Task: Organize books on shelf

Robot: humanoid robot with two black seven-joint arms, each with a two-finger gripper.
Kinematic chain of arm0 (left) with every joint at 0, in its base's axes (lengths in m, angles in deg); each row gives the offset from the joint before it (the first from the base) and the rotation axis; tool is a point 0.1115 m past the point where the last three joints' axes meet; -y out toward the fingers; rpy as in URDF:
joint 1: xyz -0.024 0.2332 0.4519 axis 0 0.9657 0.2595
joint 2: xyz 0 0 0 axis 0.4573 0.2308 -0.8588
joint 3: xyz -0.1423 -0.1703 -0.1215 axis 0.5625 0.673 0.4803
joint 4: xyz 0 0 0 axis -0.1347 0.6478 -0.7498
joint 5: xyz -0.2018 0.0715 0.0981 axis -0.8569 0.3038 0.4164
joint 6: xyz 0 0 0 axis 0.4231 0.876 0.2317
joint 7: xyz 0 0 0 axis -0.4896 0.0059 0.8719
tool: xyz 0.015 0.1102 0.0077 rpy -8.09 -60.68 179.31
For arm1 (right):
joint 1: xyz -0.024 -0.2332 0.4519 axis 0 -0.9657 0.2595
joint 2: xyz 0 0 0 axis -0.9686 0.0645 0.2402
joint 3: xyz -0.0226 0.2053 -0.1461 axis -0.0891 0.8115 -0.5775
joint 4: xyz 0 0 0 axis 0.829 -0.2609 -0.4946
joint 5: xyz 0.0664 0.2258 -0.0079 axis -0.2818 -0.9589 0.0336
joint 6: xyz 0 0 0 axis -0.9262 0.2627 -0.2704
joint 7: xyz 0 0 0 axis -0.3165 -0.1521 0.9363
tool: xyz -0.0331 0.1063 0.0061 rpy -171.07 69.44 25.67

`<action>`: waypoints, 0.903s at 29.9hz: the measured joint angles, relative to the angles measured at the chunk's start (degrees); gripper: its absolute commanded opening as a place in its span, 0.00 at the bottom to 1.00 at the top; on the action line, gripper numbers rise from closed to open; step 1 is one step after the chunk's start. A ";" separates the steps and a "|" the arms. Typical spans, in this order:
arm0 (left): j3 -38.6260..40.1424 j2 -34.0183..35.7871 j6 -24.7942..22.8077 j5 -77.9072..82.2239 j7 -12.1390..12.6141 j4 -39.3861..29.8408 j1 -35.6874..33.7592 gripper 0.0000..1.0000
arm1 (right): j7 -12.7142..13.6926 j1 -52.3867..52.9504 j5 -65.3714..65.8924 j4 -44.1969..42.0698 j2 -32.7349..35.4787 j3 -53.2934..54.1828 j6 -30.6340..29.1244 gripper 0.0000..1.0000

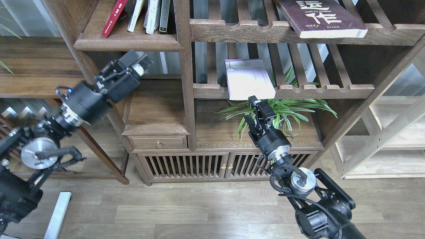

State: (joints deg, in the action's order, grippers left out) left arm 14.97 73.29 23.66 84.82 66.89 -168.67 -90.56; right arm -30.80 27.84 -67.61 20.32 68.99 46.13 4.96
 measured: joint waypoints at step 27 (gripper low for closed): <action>-5.89 -8.58 0.00 3.18 4.00 -0.11 9.25 0.99 | -0.10 15.01 -3.82 -16.43 0.01 1.10 5.41 0.60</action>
State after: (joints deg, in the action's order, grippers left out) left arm 9.08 64.71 23.66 88.00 70.90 -168.78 -81.31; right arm -30.90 42.85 -71.43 3.90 69.00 47.23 10.36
